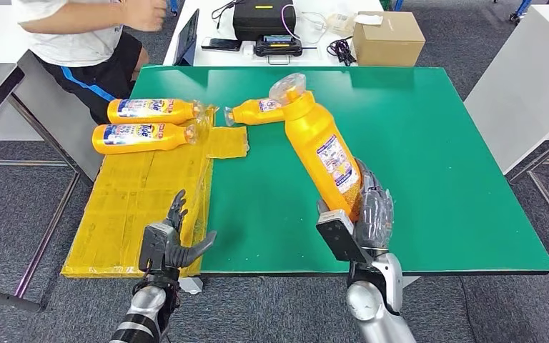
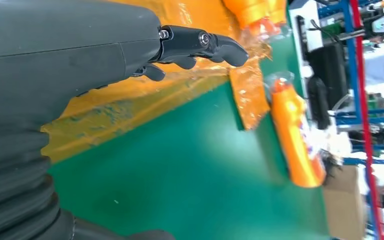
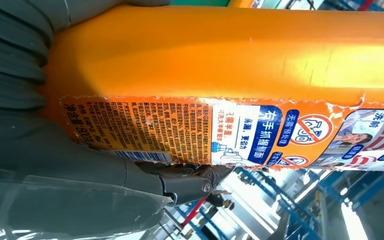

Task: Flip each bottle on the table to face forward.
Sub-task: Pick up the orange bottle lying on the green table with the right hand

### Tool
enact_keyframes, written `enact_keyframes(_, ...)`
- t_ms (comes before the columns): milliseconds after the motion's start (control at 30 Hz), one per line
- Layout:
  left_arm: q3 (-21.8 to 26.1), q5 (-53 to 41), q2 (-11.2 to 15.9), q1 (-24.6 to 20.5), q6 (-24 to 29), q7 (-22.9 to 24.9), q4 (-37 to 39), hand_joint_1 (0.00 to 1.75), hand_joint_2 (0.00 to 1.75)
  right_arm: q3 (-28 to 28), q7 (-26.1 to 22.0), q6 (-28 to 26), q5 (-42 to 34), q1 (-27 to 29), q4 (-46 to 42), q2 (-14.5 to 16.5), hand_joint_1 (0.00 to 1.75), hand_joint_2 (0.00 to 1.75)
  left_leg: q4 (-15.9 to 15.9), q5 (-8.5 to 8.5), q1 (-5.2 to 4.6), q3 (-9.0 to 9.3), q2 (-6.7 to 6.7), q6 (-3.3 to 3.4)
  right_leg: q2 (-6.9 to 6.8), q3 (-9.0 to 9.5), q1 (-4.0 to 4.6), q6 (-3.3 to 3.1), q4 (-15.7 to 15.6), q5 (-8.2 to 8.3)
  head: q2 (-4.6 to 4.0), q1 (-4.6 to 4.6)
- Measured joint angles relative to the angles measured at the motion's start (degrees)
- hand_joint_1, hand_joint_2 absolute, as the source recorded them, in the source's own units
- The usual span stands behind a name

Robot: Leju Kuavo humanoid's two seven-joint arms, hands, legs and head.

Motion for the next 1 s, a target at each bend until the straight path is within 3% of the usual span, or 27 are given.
enact_keyframes(200,-2.4,5.4,-0.2,1.7,-7.8,1.5,-5.9,0.00,1.75,-2.4,-3.4,1.8,-2.7,1.6,0.2,1.2,1.75,1.75,0.0,0.01,0.02,0.00,0.07,0.00,0.01,-0.01,0.03,0.00,0.0,0.00,0.00,-0.01)
enact_keyframes(333,-4.5,14.4,-0.2,2.6,-16.8,3.9,-10.1,0.00,1.75,-2.5,-5.6,4.0,-2.2,2.2,2.2,2.1,1.75,1.75,0.0,0.00,0.03,-0.01,0.10,-0.01,0.02,-0.02,0.04,-0.01,0.0,0.00,0.00,0.01)
enact_keyframes(433,-6.6,19.2,-0.2,3.2,-20.7,5.4,-13.0,0.00,1.75,-1.7,-7.3,5.2,-1.5,2.7,5.6,3.5,1.75,1.75,0.0,0.00,0.04,-0.02,0.10,-0.01,0.01,-0.02,0.04,-0.01,0.0,0.00,0.00,0.01)
enact_keyframes(833,-9.4,21.3,0.1,4.2,-21.5,6.2,-16.1,0.00,1.75,0.1,-8.1,6.1,-0.7,3.1,11.0,5.4,1.75,1.75,0.0,0.00,0.02,-0.02,0.09,0.00,0.01,-0.01,0.03,-0.01,0.0,0.00,0.00,0.01)
enact_keyframes(1000,-9.7,23.0,0.1,3.4,-20.1,7.4,-15.6,0.00,1.75,3.6,-7.8,7.2,0.7,2.3,16.2,7.1,1.75,1.75,0.0,0.00,0.07,-0.01,0.11,-0.01,0.02,-0.04,0.06,-0.01,0.0,0.00,0.00,-0.01)
